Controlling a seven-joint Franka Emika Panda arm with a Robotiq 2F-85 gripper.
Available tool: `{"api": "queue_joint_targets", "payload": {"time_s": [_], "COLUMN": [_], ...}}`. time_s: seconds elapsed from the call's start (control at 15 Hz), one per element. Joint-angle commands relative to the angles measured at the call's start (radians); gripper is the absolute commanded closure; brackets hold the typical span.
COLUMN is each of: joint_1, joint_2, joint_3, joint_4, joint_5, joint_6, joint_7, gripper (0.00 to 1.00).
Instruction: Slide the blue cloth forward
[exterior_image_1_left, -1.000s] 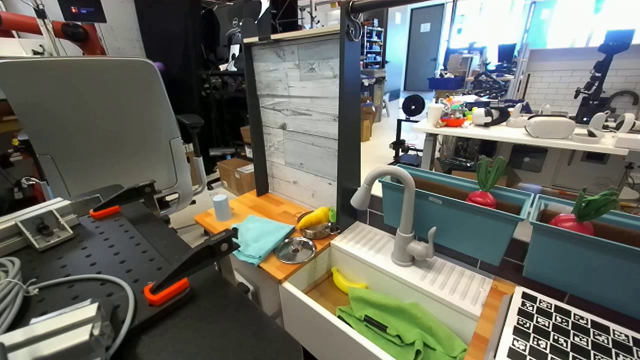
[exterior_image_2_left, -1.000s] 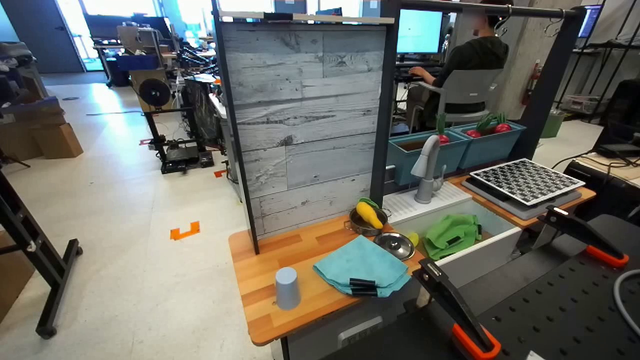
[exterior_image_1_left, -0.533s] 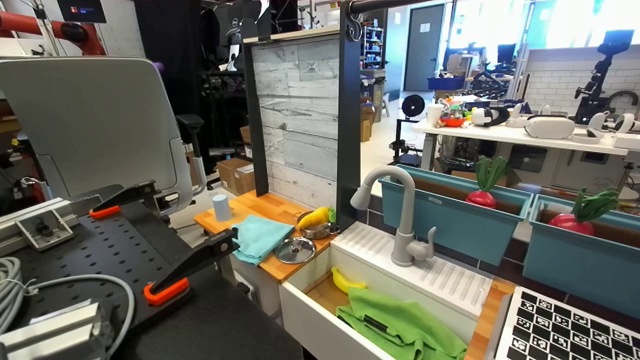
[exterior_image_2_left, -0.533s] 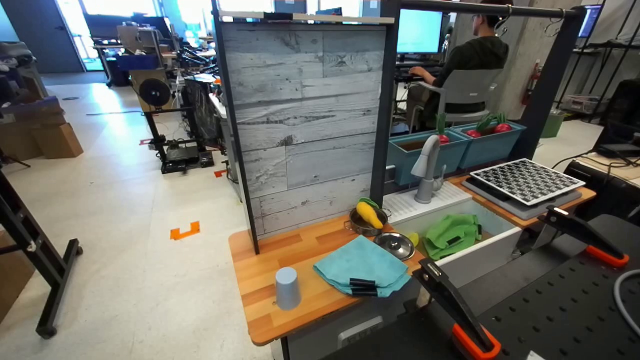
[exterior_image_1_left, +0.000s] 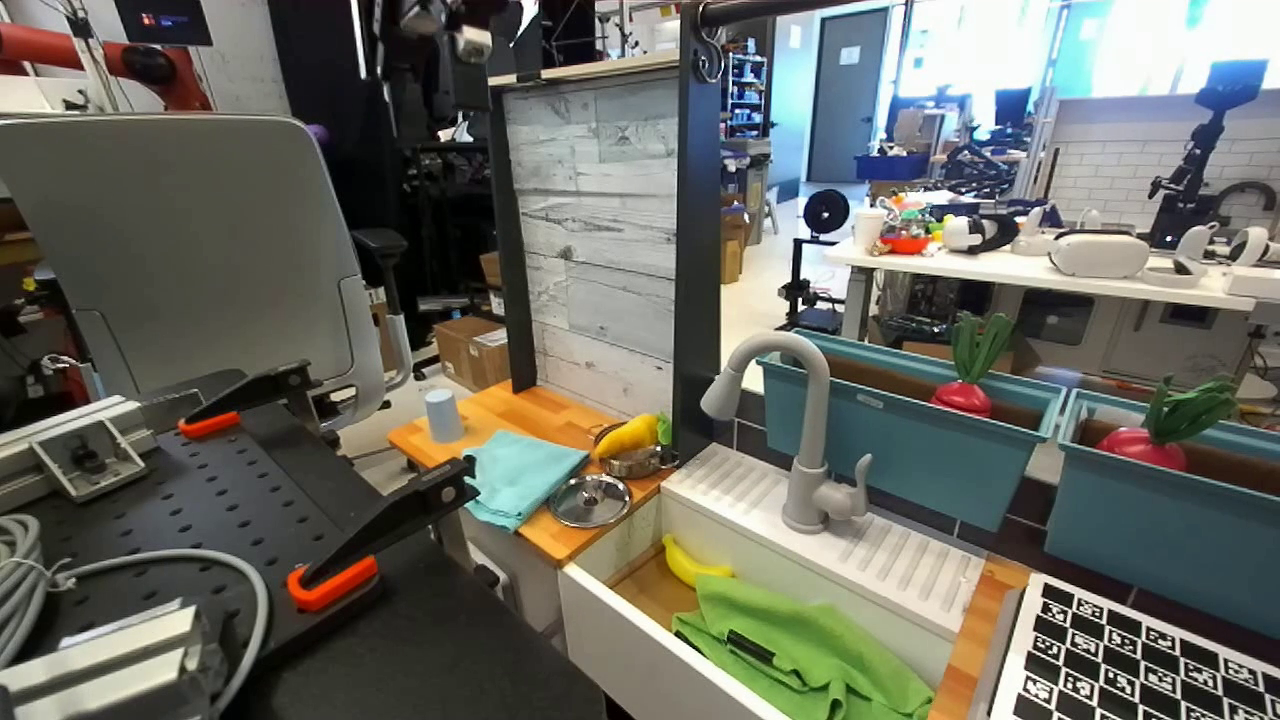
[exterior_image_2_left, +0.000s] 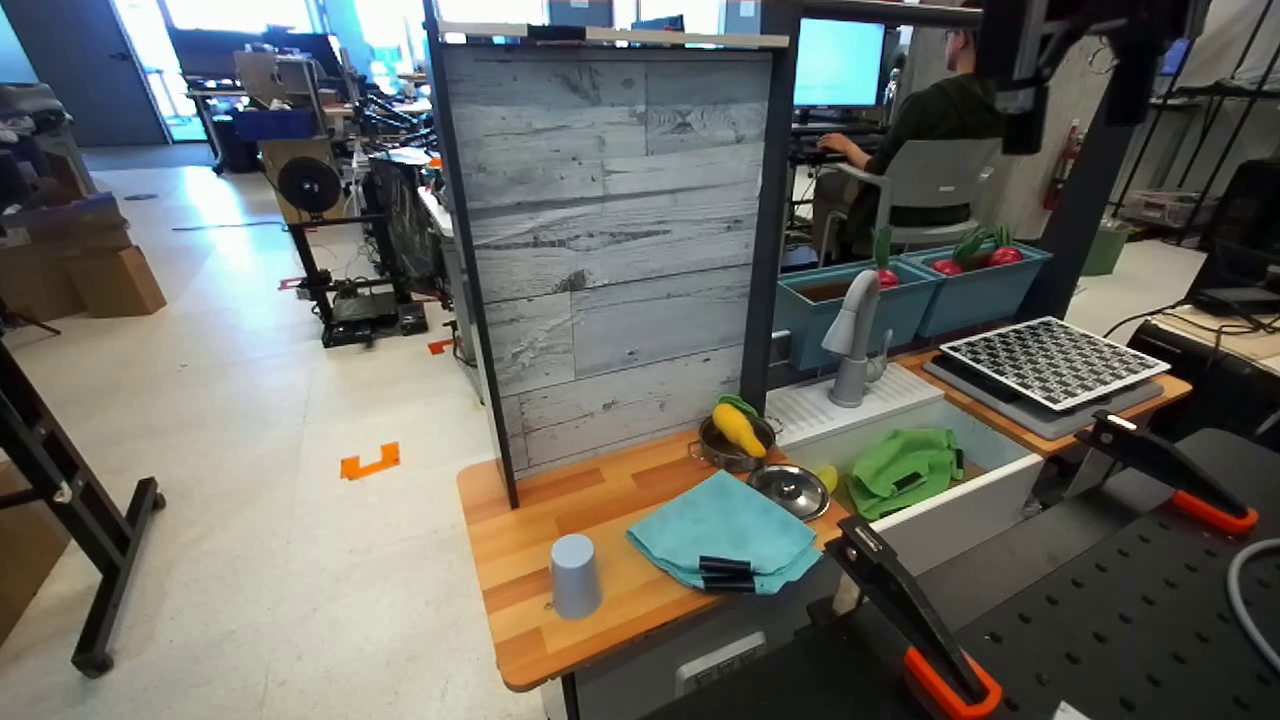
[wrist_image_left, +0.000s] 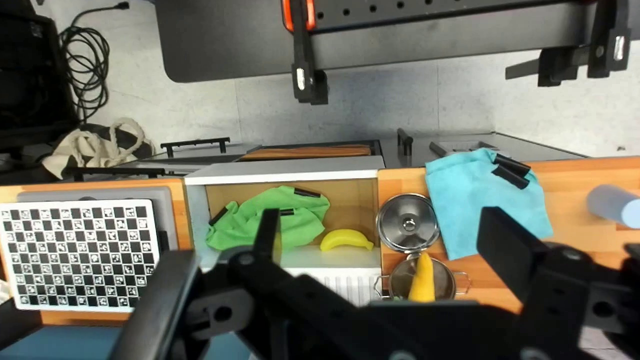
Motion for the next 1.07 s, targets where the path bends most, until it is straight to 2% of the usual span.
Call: {"api": "queue_joint_targets", "payload": {"time_s": [0.0, 0.27, 0.6, 0.8, 0.87, 1.0], "joint_1": [0.031, 0.073, 0.112, 0.125, 0.135, 0.14], "joint_2": [0.15, 0.298, 0.515, 0.635, 0.551, 0.59], "joint_3": [0.035, 0.04, 0.035, 0.039, 0.022, 0.019], "joint_4": [0.079, 0.151, 0.277, 0.375, 0.289, 0.312], "joint_5": [-0.044, -0.094, -0.068, -0.047, -0.054, -0.052], "joint_6": [0.06, 0.117, 0.207, 0.19, 0.2, 0.2], "joint_7": [0.069, 0.112, 0.033, -0.033, 0.011, 0.008], "gripper": [0.0, 0.0, 0.0, 0.0, 0.0, 0.0]}}
